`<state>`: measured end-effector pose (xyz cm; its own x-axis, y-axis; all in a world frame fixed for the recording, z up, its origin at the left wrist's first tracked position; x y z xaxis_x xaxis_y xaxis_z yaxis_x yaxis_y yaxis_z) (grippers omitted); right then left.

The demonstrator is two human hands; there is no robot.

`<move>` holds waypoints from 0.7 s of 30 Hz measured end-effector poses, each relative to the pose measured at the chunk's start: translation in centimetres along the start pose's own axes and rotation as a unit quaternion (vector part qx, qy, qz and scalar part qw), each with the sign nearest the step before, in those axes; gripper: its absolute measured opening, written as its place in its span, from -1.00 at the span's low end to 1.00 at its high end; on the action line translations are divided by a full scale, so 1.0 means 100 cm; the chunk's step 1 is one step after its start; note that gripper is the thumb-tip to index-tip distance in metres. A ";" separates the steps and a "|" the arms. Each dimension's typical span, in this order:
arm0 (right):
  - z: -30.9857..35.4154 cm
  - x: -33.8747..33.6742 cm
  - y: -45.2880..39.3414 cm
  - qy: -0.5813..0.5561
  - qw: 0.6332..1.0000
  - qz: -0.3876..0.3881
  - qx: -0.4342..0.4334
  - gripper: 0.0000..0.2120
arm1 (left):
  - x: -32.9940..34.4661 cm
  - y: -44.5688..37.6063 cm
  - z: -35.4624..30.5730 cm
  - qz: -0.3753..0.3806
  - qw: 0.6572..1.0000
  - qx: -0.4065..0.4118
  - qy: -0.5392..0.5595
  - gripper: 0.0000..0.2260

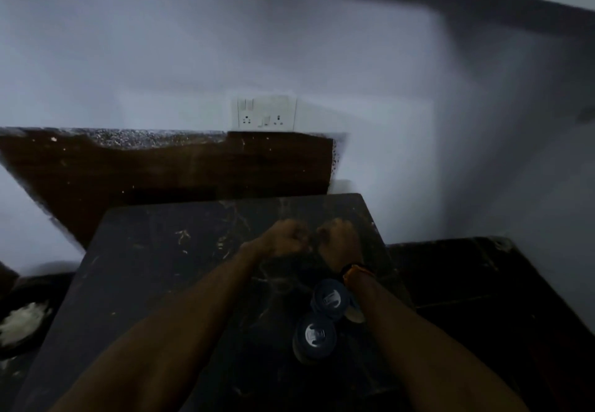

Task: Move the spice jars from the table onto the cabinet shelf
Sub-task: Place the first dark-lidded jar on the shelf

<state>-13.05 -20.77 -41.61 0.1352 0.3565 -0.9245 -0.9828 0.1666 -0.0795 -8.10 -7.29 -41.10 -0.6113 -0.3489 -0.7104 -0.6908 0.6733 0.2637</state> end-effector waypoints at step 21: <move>-0.013 0.097 0.162 0.015 0.995 0.058 0.082 -0.14 | 0.138 0.043 0.073 0.098 0.975 -0.132 0.146 -0.80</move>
<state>-27.87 -15.80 -52.35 0.0151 0.3552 -0.9347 -0.9573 0.2751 0.0891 -16.72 -4.43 -54.53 -0.7991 -0.4272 -0.4230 -0.6012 0.5679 0.5622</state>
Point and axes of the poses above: each hand's wrist, its own y-axis away from the middle knuckle, its own x-axis out of the palm, z = x × y, the point moved 6 cm from there along -y, towards the middle knuckle, and after that the axes turned 3 degrees about -y, right-handed, at the moved point
